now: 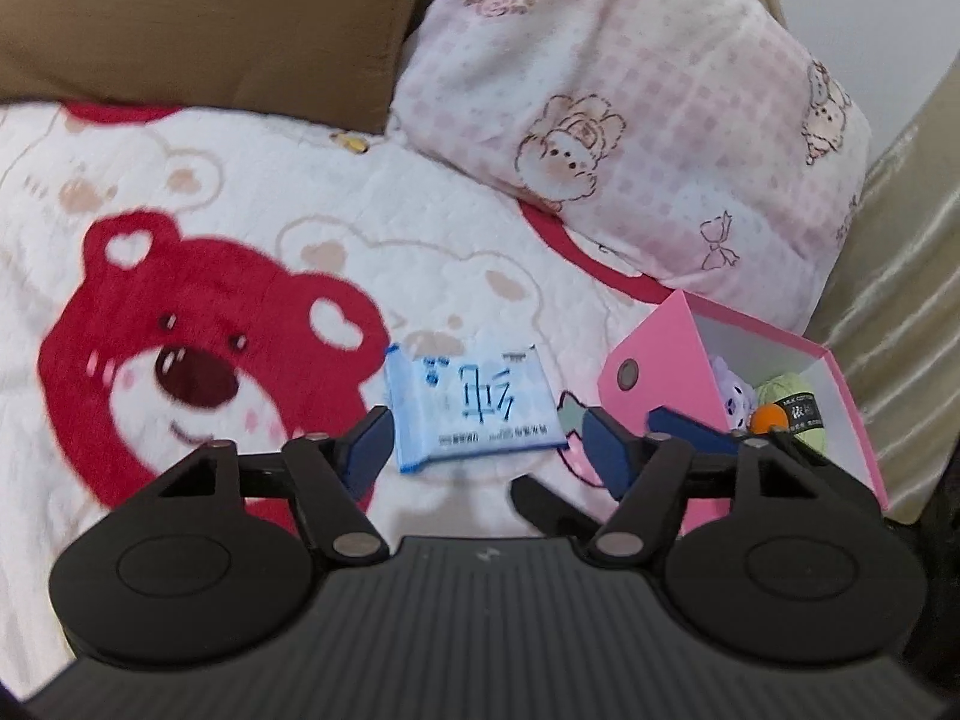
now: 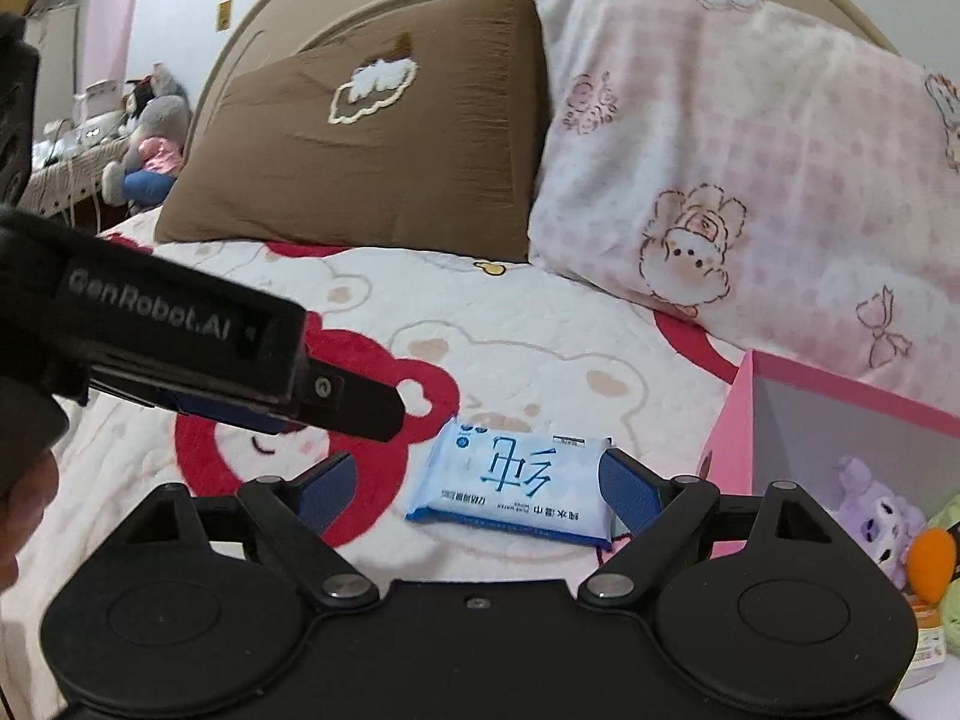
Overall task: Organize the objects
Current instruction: 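Move the left gripper toward the blue-and-white wipes packet on the blanket, then lower the left gripper and close it on the wipes packet edge, then lift the wipes packet with the left gripper and carry it toward the pink box, then carry the wipes packet over the pink box and lower it inside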
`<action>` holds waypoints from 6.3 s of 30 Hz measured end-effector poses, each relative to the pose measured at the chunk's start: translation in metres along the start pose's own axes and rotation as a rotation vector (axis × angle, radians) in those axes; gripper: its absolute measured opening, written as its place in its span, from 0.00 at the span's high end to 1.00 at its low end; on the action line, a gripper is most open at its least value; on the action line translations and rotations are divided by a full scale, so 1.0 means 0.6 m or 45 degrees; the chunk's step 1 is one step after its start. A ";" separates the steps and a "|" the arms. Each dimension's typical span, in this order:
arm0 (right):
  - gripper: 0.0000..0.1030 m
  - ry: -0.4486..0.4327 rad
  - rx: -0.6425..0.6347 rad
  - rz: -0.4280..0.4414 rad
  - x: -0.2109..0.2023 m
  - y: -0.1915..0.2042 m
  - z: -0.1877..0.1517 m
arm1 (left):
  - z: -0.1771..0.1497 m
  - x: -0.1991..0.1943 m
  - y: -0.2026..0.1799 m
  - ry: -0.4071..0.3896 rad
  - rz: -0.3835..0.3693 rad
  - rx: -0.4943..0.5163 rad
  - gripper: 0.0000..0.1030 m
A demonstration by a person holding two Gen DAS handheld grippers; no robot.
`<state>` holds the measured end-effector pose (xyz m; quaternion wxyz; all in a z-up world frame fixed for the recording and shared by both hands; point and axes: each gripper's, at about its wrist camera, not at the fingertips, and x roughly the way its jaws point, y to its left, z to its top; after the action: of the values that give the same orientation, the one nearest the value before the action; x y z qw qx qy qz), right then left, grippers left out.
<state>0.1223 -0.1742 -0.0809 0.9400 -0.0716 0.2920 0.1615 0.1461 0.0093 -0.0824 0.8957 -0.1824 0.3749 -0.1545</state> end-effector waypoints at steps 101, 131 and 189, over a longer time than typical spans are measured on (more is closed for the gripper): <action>0.44 0.296 0.223 0.112 0.102 0.015 -0.075 | -0.080 0.093 0.065 0.267 0.231 -0.101 0.73; 0.43 0.322 0.155 0.103 -0.042 0.041 -0.027 | -0.065 -0.041 -0.016 0.366 0.195 -0.011 0.73; 0.33 0.265 0.301 0.160 -0.325 -0.160 0.005 | -0.040 -0.125 -0.324 0.410 -0.086 0.270 0.71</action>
<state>0.0053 -0.3144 0.0367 0.8946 0.0416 0.4085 0.1761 0.0509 -0.1365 0.0342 0.8327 -0.0723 0.4887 -0.2502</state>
